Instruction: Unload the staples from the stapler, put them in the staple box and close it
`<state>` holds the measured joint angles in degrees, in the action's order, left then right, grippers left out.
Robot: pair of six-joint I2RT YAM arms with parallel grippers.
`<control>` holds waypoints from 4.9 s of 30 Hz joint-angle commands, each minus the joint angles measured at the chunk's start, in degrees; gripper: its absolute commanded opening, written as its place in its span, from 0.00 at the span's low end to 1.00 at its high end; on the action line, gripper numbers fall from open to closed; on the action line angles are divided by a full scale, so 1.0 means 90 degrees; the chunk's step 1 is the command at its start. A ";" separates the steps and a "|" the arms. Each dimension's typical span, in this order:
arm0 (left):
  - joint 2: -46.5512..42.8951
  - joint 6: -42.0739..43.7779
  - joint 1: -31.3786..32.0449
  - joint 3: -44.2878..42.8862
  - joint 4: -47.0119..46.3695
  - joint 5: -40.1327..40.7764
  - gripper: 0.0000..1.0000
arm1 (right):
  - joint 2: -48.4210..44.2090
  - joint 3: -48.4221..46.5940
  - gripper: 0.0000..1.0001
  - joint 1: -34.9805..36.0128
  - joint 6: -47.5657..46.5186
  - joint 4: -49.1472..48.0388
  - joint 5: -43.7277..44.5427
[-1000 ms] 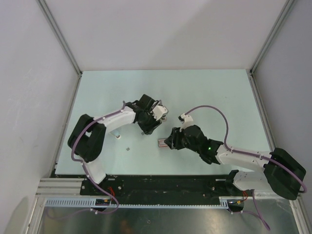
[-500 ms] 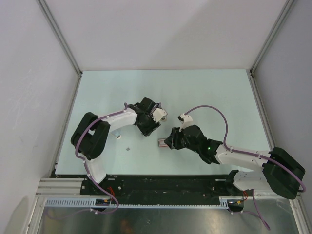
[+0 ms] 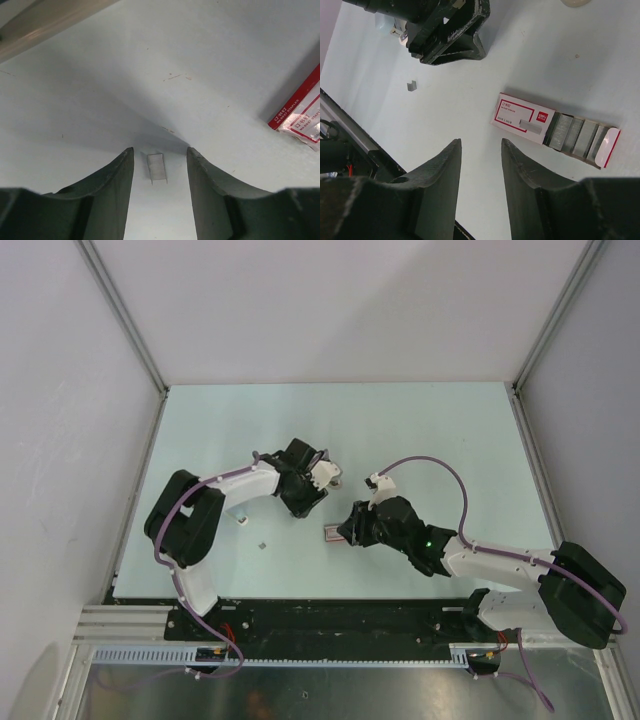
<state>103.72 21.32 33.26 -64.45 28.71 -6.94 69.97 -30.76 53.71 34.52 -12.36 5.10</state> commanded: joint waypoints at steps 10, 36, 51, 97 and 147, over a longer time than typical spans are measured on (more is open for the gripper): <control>0.0084 0.0058 -0.0135 0.0400 -0.0104 0.0025 0.51 | 0.0017 -0.0029 0.41 -0.0029 0.0057 -0.0247 0.0044; -0.0251 0.0304 -0.0323 0.0702 -0.0095 0.0305 0.52 | -0.0002 -0.0029 0.41 -0.0030 0.0061 -0.0229 0.0087; -0.0057 0.0400 -0.0317 0.0540 0.0134 -0.0393 0.43 | 0.0023 -0.0029 0.40 -0.0031 0.0075 -0.0237 0.0076; -0.1414 -0.3884 -0.0756 -0.3210 0.0346 -0.7335 0.13 | -0.2235 -0.0100 0.76 -0.1384 0.0397 -0.3033 -0.1684; -0.2055 -0.5065 -0.0760 -0.1956 -0.1281 -0.7183 0.12 | -0.0407 -0.0449 0.33 -0.1277 0.1998 -0.5279 -0.2174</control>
<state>87.72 -23.16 26.37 -82.19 19.57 -71.22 66.00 -32.27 41.25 52.01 -55.68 -13.98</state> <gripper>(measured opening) 0.157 0.343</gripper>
